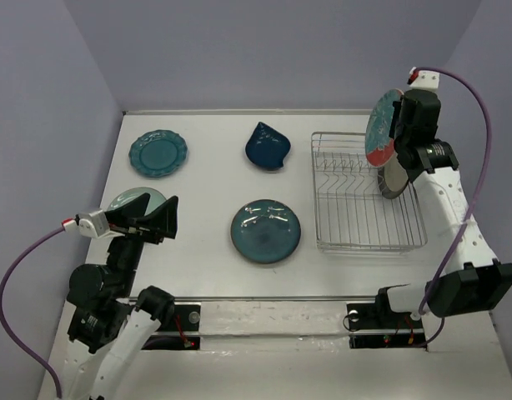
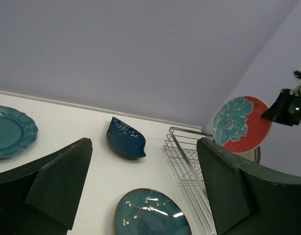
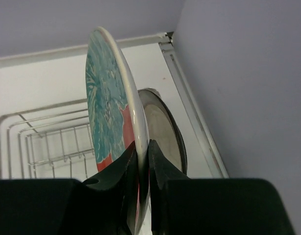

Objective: Load the plates into the dish rack

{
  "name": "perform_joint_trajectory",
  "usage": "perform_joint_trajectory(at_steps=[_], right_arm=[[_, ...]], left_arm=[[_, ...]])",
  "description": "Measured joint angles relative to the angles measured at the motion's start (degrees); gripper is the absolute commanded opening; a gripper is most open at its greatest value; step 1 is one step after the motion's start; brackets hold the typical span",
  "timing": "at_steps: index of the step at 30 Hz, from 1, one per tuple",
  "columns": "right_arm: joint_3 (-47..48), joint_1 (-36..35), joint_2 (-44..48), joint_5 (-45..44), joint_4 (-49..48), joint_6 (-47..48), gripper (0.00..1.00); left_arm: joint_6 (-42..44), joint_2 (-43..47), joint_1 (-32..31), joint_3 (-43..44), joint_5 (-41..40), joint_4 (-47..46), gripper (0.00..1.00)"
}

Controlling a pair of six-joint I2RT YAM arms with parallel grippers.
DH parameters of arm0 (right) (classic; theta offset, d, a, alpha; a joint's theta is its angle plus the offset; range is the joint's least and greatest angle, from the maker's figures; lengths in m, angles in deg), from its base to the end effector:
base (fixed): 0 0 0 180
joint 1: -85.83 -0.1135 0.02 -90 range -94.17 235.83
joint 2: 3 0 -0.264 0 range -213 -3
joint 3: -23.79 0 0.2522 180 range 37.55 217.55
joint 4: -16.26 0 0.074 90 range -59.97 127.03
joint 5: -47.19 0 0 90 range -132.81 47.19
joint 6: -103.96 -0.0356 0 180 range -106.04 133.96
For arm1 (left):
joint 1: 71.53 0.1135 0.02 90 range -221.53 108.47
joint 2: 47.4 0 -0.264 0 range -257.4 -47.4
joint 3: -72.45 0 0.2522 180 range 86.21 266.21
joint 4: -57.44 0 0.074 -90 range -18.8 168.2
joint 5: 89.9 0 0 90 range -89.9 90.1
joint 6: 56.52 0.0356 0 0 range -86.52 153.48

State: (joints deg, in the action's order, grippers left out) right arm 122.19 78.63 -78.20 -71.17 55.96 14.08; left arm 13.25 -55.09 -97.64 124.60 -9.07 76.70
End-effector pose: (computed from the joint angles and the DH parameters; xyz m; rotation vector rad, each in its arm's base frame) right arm 0.2852 0.0190 0.4382 0.2250 1.8256 -0.3725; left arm 0.0358 -0.0112 0.3719 -0.0861 1.1556 -0.6280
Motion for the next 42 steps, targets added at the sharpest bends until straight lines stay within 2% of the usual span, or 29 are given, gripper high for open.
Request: perform_joint_trajectory(at_steps=[5,20,31,39,40,42], right_arm=[[-0.68,-0.04,-4.76,-3.61,0.7,5.07,0.07],[-5.84,-0.28,-4.96,-9.94,-5.25,13.64,0.07],[-13.97,0.13,-5.22,-8.44,-9.53,13.42,0.07],[-19.54,0.13,-5.92,-6.71,-13.66,9.79,0.07],[-20.06,0.11,-5.92,-6.84,-14.45,9.16,0.08],[-21.22,0.13,-5.44,-7.02,-15.72,7.3,0.17]], left_arm=[[0.02,1.05,-2.1,0.0,-0.35,0.02,0.99],[0.02,1.55,-4.31,0.02,-0.79,0.09,0.99],[0.02,1.55,-4.31,0.02,-0.79,0.11,0.99],[-0.24,1.36,-4.31,0.02,-1.05,0.09,0.99],[-0.42,1.18,-4.31,0.02,-1.27,0.09,0.99],[-0.74,0.28,-4.33,0.04,-1.53,0.04,0.99]])
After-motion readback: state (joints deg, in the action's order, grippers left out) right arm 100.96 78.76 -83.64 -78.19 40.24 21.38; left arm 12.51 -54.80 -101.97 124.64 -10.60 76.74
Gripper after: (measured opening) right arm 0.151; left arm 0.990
